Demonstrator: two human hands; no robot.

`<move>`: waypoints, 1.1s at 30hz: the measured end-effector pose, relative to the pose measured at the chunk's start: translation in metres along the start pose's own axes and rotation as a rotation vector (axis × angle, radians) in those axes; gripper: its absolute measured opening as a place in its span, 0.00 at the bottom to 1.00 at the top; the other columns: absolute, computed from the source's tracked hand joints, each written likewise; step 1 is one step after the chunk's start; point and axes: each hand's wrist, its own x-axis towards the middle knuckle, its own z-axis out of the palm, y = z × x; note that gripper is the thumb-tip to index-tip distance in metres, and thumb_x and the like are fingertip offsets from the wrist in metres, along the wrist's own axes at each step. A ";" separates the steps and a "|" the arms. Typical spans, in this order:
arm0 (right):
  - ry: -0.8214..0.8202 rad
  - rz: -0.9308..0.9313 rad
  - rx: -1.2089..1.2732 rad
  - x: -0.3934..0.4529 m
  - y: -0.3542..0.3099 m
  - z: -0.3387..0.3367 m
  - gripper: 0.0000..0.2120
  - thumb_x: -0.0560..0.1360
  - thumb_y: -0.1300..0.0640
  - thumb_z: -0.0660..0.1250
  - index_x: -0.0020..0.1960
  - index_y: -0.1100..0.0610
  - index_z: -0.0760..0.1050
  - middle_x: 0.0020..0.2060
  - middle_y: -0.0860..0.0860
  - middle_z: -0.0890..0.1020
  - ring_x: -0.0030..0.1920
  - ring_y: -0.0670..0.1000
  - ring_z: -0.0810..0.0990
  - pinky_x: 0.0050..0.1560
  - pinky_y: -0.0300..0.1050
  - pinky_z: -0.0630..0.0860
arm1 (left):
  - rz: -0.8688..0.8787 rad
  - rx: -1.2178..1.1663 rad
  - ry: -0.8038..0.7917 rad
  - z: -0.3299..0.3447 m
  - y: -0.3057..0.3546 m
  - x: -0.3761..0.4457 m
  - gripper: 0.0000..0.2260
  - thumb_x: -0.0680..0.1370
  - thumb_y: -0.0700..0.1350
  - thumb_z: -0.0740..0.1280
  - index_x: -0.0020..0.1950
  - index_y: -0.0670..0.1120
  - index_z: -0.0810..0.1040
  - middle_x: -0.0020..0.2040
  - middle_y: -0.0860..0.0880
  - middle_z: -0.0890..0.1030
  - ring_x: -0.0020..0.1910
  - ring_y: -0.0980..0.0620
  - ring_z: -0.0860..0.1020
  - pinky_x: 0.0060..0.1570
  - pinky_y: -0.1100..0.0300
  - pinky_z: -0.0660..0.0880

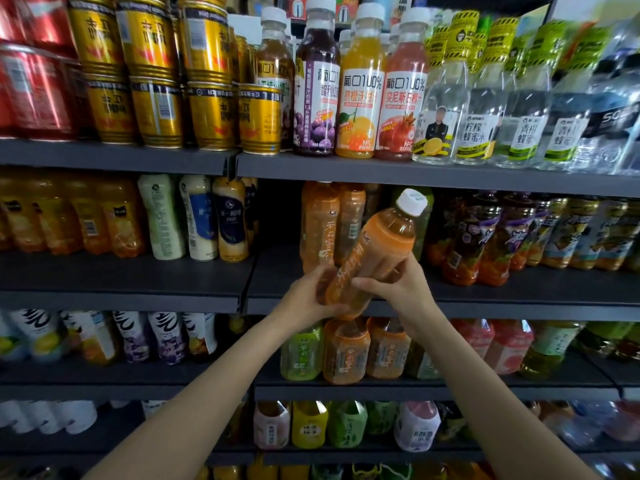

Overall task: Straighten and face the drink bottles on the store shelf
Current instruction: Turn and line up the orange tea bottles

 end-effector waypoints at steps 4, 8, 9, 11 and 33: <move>-0.004 -0.032 -0.094 0.005 0.002 -0.004 0.31 0.62 0.64 0.79 0.60 0.53 0.69 0.53 0.46 0.81 0.53 0.42 0.80 0.51 0.38 0.78 | -0.011 0.016 0.014 0.003 -0.001 0.006 0.24 0.69 0.45 0.75 0.62 0.50 0.70 0.54 0.56 0.76 0.55 0.57 0.76 0.54 0.65 0.73; 0.064 -0.069 -0.280 0.019 0.005 -0.003 0.32 0.62 0.61 0.80 0.60 0.52 0.68 0.53 0.45 0.78 0.54 0.44 0.77 0.52 0.38 0.75 | -0.037 0.031 0.093 0.002 -0.003 0.011 0.18 0.73 0.41 0.71 0.61 0.46 0.71 0.53 0.53 0.76 0.55 0.54 0.77 0.52 0.67 0.74; 0.086 -0.078 -0.327 0.023 0.007 -0.002 0.32 0.62 0.61 0.80 0.60 0.53 0.67 0.52 0.45 0.77 0.53 0.44 0.76 0.51 0.36 0.73 | -0.051 0.037 0.123 -0.001 -0.003 0.012 0.17 0.74 0.40 0.70 0.61 0.46 0.71 0.53 0.52 0.76 0.56 0.53 0.76 0.54 0.64 0.74; 0.118 -0.068 -0.380 0.030 0.011 0.000 0.32 0.63 0.60 0.79 0.62 0.56 0.67 0.53 0.47 0.76 0.54 0.45 0.73 0.51 0.38 0.71 | -0.067 0.057 0.183 -0.007 -0.006 0.016 0.16 0.75 0.40 0.69 0.61 0.46 0.71 0.53 0.52 0.76 0.55 0.53 0.76 0.54 0.62 0.72; 0.006 0.137 -0.206 0.107 0.062 -0.001 0.30 0.75 0.50 0.69 0.72 0.57 0.63 0.66 0.53 0.74 0.66 0.51 0.72 0.59 0.41 0.70 | -0.256 0.131 0.522 -0.005 -0.022 0.109 0.32 0.74 0.51 0.70 0.72 0.41 0.60 0.66 0.41 0.70 0.65 0.42 0.70 0.62 0.49 0.70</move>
